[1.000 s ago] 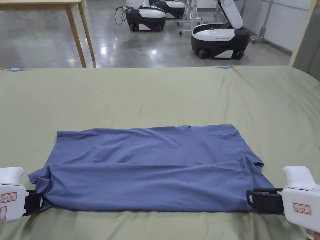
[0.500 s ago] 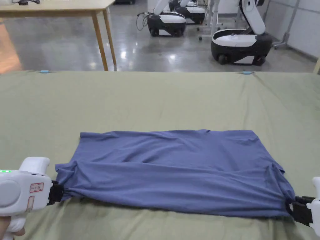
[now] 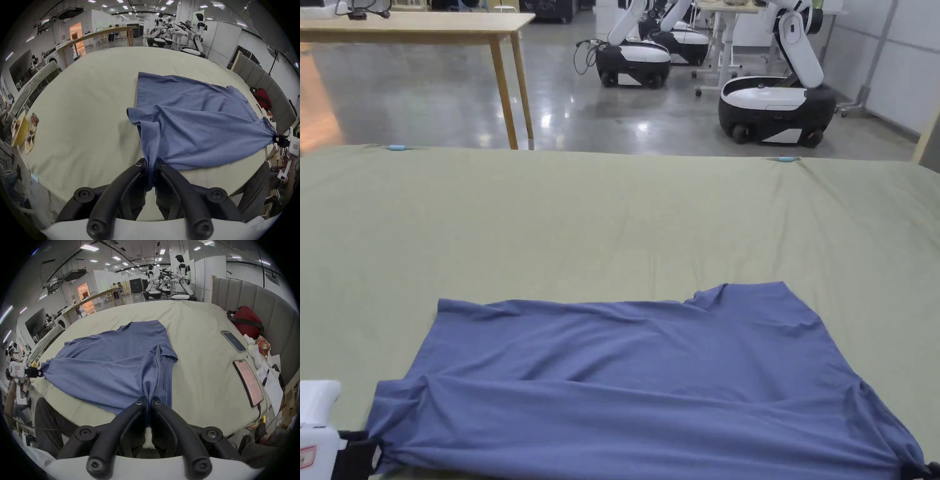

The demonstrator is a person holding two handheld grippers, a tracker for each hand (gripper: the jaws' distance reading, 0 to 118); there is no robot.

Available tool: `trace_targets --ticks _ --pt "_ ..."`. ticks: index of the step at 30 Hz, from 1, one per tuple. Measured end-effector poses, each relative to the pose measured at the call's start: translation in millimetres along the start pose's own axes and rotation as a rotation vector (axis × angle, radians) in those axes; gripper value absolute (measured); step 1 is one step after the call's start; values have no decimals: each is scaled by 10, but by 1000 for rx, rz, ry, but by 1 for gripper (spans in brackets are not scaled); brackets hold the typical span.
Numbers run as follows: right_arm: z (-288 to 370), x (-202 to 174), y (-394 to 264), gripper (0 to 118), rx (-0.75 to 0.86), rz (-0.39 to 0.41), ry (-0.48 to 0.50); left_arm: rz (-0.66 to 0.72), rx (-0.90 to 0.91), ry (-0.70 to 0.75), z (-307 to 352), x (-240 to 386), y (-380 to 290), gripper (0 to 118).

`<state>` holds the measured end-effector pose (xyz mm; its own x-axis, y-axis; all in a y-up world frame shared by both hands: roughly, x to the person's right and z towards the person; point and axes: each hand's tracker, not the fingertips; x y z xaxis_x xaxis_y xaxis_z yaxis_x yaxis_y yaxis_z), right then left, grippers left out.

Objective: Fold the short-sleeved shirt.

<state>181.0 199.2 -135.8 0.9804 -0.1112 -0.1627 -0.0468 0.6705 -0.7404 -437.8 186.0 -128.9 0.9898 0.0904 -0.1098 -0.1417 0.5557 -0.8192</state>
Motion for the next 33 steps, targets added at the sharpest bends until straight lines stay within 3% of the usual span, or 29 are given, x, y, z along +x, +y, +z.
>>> trace_targets --ticks 5,6,7,8,9,10,11,13,14,15,16,17,18,25,26,27,28,29,30,33 --pt "-36 -13 -54 7 -16 -9 12 23 -10 -26 -55 -61 -93 7" --pt "-66 -11 -28 13 -20 -28 17 30 -2 -37 -83 -74 -71 9" --pt "-66 -6 -7 35 -8 -48 28 38 3 -53 -88 -83 -50 19" --pt "-55 -5 26 87 10 -58 15 38 17 -54 -65 -83 -30 61" --pt "-56 -9 68 115 24 -59 4 35 33 -40 -46 -70 9 100" --pt "-64 -13 112 118 38 -54 -3 34 44 -27 -35 -67 48 115" --pt "-31 -25 177 118 109 -45 -7 36 97 -22 22 -71 114 111" --pt "-44 -106 394 118 100 -30 -18 49 142 -10 76 -47 304 109" --pt "-137 -139 478 114 131 -2 -42 50 168 -8 77 -28 412 107" --pt "-202 -185 571 102 154 13 -57 47 190 -16 64 -1 521 101" --pt "-270 -233 666 73 157 17 -60 37 189 -13 20 49 630 85" --pt "-339 -289 759 14 183 20 -59 25 198 -8 -68 97 745 40" --pt "-453 -317 856 0 203 27 -64 6 206 -7 -156 150 857 0" --pt "-1203 -477 1381 0 178 71 -83 -15 154 36 -1039 285 1476 0" --pt "-1287 -484 1422 0 169 71 -76 -18 147 54 -1160 254 1571 1" --pt "-1364 -468 1469 0 165 74 -76 -16 135 73 -1274 234 1652 14" --pt "-1429 -458 1508 0 156 69 -74 -24 98 102 -1376 213 1719 46" --pt "-1501 -440 1551 0 139 69 -68 -12 65 132 -1483 181 1793 103" --pt "-1574 -402 1590 0 124 75 -67 -13 77 136 -1569 159 1841 118" --pt "-1718 -333 1654 0 93 99 -86 -39 19 140 -1747 197 1939 113"
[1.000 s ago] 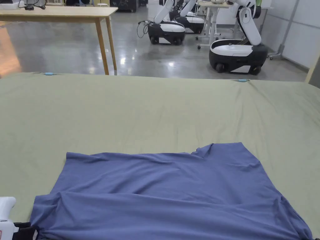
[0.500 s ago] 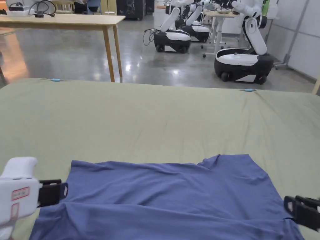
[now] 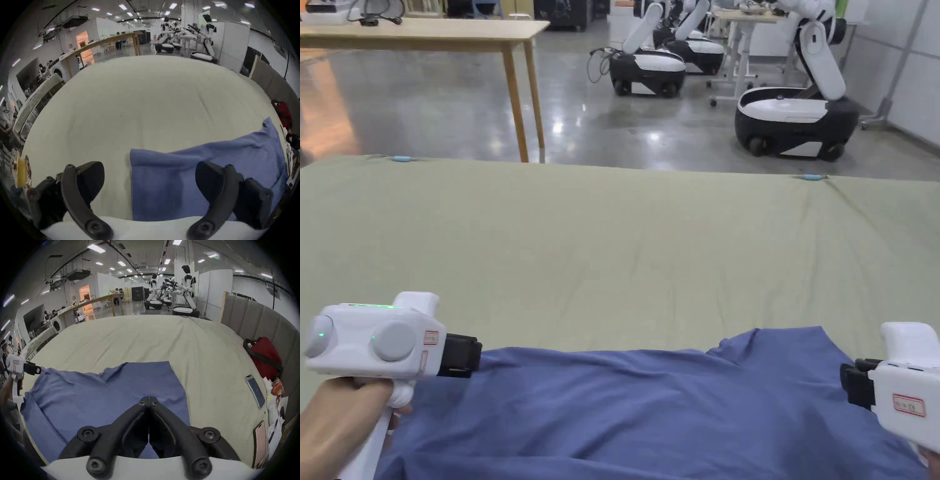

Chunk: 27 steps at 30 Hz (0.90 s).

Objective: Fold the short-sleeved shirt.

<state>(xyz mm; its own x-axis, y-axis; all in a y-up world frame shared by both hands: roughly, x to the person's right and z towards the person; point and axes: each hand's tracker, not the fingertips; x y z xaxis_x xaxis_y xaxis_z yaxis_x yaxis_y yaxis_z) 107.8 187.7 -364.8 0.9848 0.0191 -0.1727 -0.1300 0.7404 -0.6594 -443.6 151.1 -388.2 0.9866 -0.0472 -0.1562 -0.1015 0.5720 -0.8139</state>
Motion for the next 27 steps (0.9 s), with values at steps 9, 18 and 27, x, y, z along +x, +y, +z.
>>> trace_targets --ticks 9,18,27 --pt "-241 428 176 1 -60 -58 -19 -1 -12 -53 -17 184 -12 12" --pt "-842 580 270 109 -247 -63 11 -9 -30 -69 -30 174 45 8" --pt "-629 596 194 2 -180 -56 -5 -24 -12 -69 85 134 19 8"
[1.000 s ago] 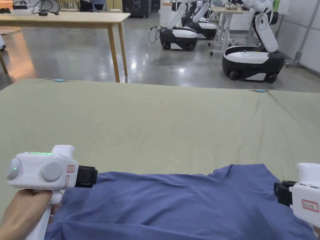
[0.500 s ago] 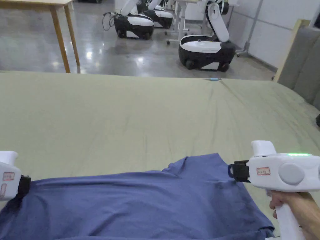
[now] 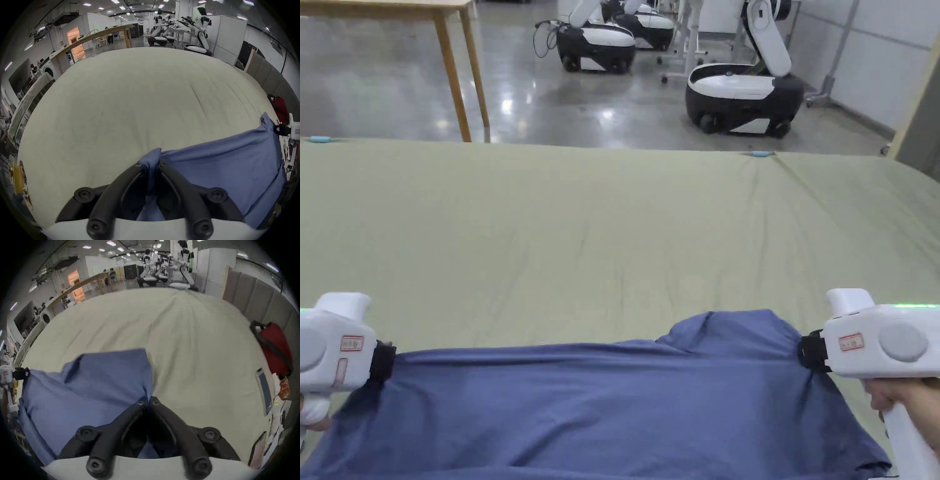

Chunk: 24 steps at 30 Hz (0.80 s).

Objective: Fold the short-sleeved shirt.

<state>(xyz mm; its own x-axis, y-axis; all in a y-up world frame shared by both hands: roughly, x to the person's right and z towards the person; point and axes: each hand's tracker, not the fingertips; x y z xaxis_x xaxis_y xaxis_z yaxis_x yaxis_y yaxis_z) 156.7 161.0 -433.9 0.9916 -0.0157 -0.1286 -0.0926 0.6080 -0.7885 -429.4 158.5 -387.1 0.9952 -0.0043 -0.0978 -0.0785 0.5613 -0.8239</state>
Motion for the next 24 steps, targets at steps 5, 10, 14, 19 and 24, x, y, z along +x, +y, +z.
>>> trace_targets --ticks 5,10,14,19,24 --pt "552 -29 -105 2 52 2 54 23 62 -24 401 -92 -91 8" --pt "1239 -29 -406 2 136 -1 90 6 136 -41 1000 -193 -422 8" --pt "1739 -37 -786 2 177 -3 117 5 187 -66 1457 -285 -809 8" --pt "2145 -104 -1311 2 210 1 123 -3 225 -77 1832 -360 -1291 8" --pt "2285 -178 -1835 2 193 -33 128 6 214 -94 1920 -444 -1730 8"
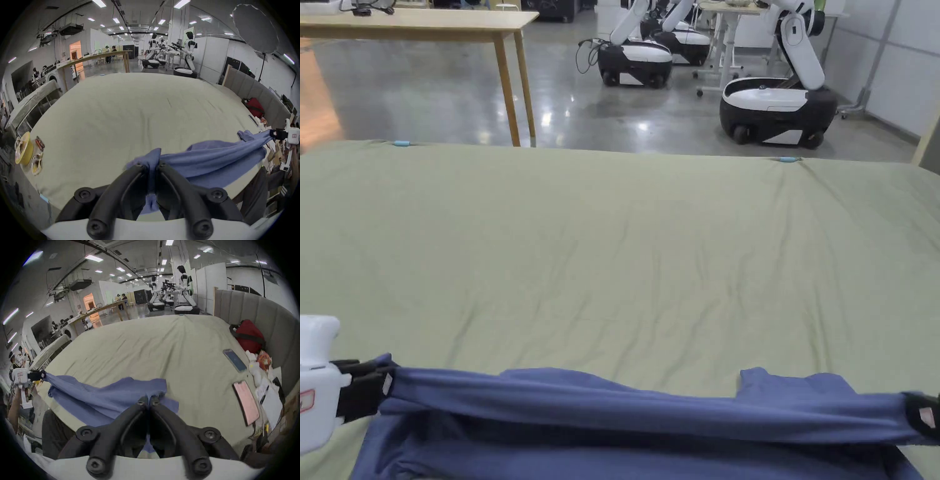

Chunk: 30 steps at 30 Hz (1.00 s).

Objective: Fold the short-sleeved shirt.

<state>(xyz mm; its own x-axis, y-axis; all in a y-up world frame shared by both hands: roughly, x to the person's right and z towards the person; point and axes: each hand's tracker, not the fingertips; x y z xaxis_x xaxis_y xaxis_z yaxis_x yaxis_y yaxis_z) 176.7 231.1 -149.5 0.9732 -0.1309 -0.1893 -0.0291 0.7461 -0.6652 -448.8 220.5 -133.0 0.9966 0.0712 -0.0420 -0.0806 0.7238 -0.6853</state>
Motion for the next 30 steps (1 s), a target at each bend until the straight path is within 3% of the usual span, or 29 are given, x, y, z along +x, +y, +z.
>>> trace_targets --ticks 9,10,11,12,13,14,16,18,19,20,21,22,23,27,30 --pt "-117 -66 -354 3 -77 -55 9 40 -61 23 -88 -7 -358 8" --pt "-149 -27 -364 6 -82 -60 5 40 -65 19 -96 -7 -368 8" --pt "-167 -21 -368 32 -85 -64 1 37 -69 20 -100 0 -368 16" --pt "-173 -46 -366 70 -78 -68 -27 36 -69 26 -98 6 -366 42" --pt "-194 -72 -350 104 -83 -62 -41 38 -61 48 -87 31 -359 88" --pt "-197 -49 -332 116 -79 -57 -40 44 -62 63 -97 36 -340 118" --pt "-114 -158 -236 116 3 -61 -36 74 31 71 51 93 -263 111" --pt "-65 -287 -110 115 67 -30 -42 71 118 130 171 249 -170 111" --pt "-33 -424 -46 108 112 2 -61 54 170 124 247 351 -122 110" --pt "2 -571 4 78 173 37 -83 46 222 122 319 457 -73 101" --pt "29 -714 38 41 229 58 -99 56 259 130 380 561 -43 81" --pt "36 -838 71 2 275 83 -126 64 319 133 450 668 -27 42" --pt "43 -969 83 0 331 90 -154 55 381 129 483 748 -4 0" --pt "70 -1347 70 0 462 65 -165 29 400 176 420 855 -17 0" --pt "95 -1564 14 0 532 106 -195 55 399 161 402 759 -48 0"
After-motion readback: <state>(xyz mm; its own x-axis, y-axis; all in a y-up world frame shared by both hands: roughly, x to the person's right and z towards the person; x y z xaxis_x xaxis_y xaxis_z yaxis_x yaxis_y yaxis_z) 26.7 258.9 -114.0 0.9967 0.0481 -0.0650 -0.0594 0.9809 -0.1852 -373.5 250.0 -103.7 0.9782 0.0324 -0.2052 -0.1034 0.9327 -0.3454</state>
